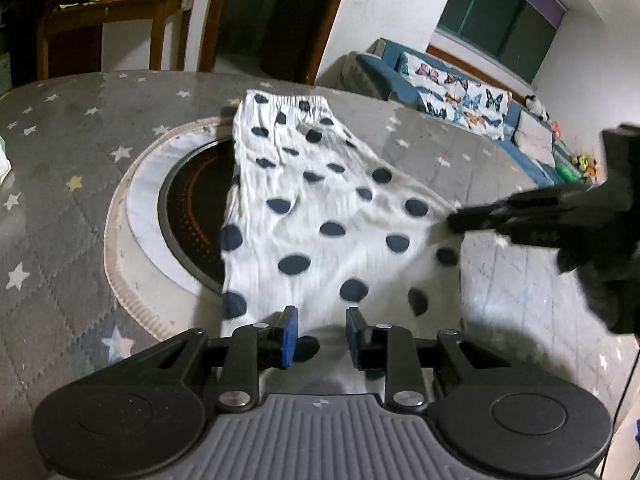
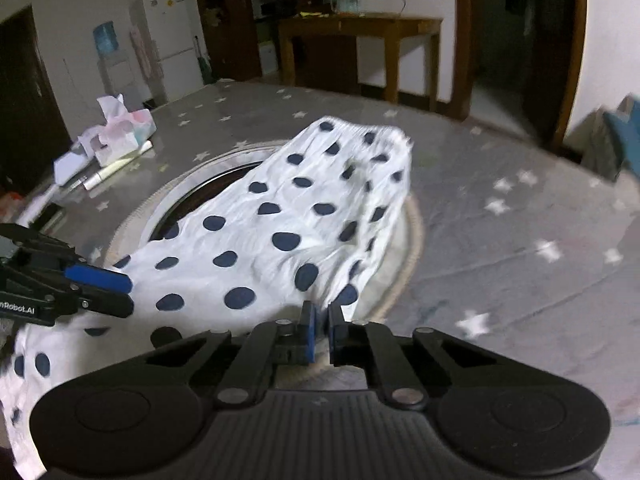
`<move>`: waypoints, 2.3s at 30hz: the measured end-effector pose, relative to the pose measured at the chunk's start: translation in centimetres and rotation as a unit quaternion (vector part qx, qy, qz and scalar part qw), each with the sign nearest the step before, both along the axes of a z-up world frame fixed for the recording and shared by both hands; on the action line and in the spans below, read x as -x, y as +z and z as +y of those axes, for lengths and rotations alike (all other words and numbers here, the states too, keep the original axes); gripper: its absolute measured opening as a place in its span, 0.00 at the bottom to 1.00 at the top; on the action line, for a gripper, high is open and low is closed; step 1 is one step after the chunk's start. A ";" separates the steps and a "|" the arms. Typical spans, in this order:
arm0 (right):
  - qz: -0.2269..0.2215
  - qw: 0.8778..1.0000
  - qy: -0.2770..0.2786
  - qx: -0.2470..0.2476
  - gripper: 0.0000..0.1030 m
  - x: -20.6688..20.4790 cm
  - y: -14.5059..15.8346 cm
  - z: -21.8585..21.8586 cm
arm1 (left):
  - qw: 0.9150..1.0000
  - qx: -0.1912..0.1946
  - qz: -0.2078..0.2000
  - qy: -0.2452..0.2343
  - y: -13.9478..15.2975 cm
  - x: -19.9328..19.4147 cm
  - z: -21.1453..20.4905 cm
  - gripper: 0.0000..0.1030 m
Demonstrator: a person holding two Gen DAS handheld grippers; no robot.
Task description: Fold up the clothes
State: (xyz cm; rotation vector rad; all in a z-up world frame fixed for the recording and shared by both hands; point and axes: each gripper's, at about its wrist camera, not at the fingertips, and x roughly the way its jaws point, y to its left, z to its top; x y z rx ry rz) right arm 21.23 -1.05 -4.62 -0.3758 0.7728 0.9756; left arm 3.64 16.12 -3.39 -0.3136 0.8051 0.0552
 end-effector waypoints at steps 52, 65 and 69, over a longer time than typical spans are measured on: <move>-0.001 0.982 0.187 0.006 0.31 15.7 0.5 2.8 | 0.995 -0.090 -0.036 -0.039 0.4 8.1 -2.0 0.50; -0.016 0.988 0.150 -0.004 0.35 11.9 2.4 3.6 | 0.993 -0.092 -0.069 -0.027 2.8 7.1 -1.2 0.70; -0.007 0.993 0.115 0.003 0.35 8.9 1.0 4.7 | 0.993 -0.090 -0.068 -0.030 2.6 4.8 -1.4 0.70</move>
